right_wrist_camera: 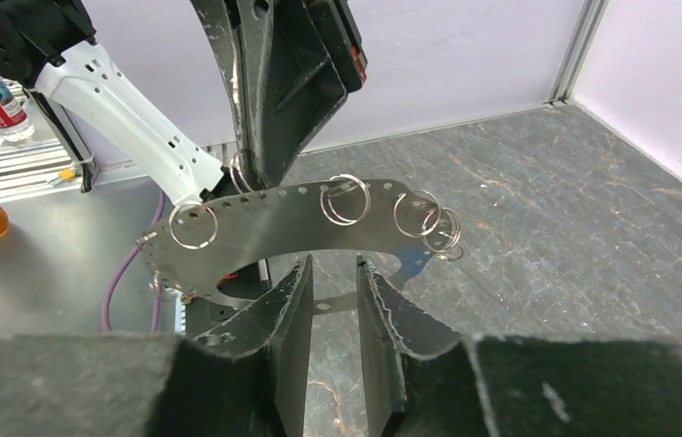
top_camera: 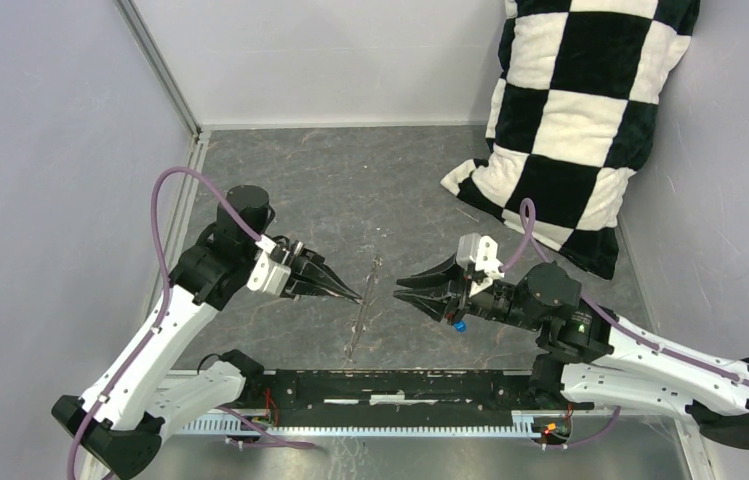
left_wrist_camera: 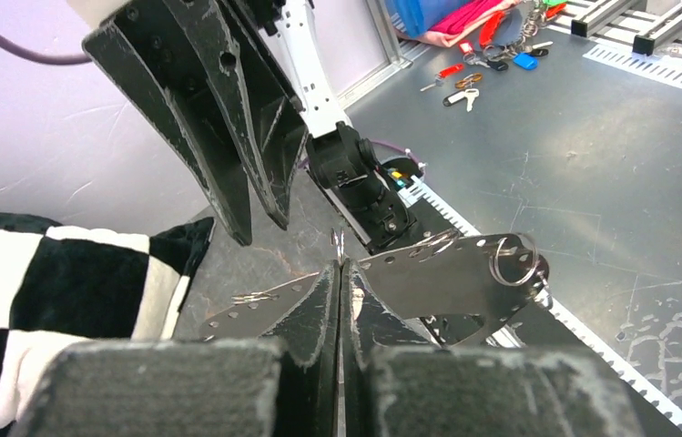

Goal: Put the keys on the keyring
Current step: Pick up the key from the center of the board.

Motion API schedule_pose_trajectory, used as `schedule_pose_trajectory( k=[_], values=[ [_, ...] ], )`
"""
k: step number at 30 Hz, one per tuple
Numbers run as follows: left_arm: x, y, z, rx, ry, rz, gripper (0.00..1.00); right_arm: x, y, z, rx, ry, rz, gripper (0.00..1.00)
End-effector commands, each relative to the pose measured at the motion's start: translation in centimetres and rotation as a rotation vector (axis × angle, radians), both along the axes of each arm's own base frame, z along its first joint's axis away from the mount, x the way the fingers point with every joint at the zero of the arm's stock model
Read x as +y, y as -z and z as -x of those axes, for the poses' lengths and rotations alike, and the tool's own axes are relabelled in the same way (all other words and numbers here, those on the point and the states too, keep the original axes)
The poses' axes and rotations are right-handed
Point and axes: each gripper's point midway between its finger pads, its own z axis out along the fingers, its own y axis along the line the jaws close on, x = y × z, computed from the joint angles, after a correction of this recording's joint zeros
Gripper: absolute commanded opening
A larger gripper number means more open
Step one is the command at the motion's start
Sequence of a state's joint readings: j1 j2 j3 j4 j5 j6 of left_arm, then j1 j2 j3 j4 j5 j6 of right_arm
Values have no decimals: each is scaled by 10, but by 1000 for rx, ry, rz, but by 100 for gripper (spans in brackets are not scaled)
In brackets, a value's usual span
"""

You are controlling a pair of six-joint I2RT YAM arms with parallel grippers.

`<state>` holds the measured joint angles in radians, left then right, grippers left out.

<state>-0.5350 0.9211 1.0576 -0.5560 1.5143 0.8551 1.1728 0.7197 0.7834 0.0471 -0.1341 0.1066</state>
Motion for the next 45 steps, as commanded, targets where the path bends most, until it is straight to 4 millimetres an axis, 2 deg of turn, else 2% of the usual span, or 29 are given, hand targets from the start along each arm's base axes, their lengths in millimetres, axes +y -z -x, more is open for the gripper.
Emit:
schedule_pose_trajectory(
  k=[1, 5, 11, 18, 21, 22, 24, 27, 28, 31, 35, 39, 42, 45],
  values=[
    [8, -29, 23, -68, 116, 83, 2, -2, -16, 0, -11, 0, -71, 32],
    [8, -36, 30, -139, 144, 123, 2, 0, -15, 5, -22, -32, -89, 34],
    [7, -41, 37, -124, 172, 112, 2, -4, -41, 33, -91, -169, -253, 34],
    [4, -39, 37, -111, 181, 103, 2, 2, -50, 52, -190, -286, -314, 38],
    [3, -39, 35, -116, 176, 105, 2, 6, -45, 46, -210, -261, -268, 39],
    [2, -38, 34, -117, 171, 105, 2, 4, -43, 38, -212, -216, -248, 38],
    [1, -35, 31, -119, 150, 103, 2, -3, -31, 8, -183, -41, -168, 39],
    [-1, -28, 28, -115, 122, 96, 2, -28, 15, -52, -48, 309, 14, 44],
    [-1, -26, 27, -115, 117, 95, 2, -37, 34, -63, -10, 388, 71, 48],
    [-1, -22, 26, -120, 102, 94, 2, -65, 88, -82, 99, 552, 168, 62],
    [-1, -16, 26, -118, 85, 88, 2, -100, 148, -98, 208, 703, 233, 74],
    [0, -7, 25, -113, 67, 76, 2, -116, 196, -103, 300, 753, 283, 80],
    [1, -2, 25, -112, 58, 70, 2, -122, 235, -107, 385, 755, 358, 78],
    [1, 0, 26, -116, 52, 70, 2, -123, 261, -109, 410, 717, 421, 71]
  ],
)
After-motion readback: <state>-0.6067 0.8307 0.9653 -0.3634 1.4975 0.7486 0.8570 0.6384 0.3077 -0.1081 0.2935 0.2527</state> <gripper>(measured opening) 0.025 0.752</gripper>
